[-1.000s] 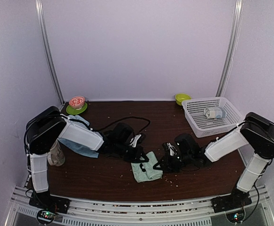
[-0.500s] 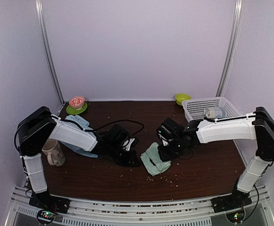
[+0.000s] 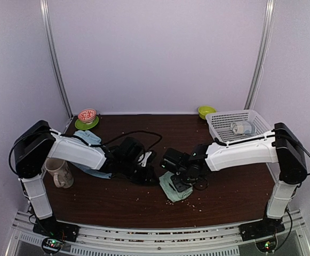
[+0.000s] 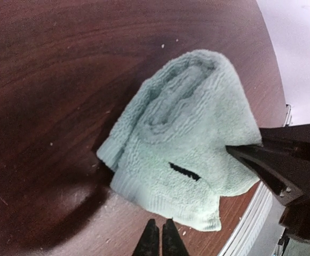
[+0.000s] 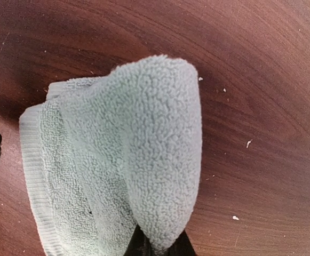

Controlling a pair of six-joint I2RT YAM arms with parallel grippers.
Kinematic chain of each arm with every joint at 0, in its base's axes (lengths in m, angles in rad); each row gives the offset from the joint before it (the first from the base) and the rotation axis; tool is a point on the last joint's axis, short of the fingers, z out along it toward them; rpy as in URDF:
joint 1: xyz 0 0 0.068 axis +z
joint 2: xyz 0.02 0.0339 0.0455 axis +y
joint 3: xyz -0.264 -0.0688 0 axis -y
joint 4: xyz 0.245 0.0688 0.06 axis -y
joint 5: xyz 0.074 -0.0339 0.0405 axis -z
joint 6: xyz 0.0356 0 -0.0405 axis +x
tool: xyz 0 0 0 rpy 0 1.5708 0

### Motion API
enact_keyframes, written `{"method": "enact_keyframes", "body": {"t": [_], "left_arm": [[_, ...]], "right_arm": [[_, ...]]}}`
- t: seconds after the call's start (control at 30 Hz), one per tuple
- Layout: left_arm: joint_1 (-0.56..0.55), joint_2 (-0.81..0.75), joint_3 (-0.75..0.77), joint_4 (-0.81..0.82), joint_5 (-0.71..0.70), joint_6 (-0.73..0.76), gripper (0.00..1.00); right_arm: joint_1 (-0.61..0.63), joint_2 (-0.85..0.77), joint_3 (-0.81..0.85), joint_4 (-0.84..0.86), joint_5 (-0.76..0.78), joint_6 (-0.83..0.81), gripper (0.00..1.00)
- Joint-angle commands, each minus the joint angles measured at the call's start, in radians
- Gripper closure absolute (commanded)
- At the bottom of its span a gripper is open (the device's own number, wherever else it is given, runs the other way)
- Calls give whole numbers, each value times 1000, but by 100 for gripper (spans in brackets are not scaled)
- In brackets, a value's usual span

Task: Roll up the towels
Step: Roll the towel at the center of the board.

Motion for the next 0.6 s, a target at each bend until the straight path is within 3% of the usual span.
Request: {"method": "enact_keyframes", "body": {"t": [0.0, 0.57], "left_arm": [[0, 7, 75, 58, 22, -9, 97], [0, 205, 175, 72, 30, -54, 100]], "right_arm": [[11, 7, 12, -25, 67, 33, 100], [40, -7, -1, 35, 38, 16, 100]]}}
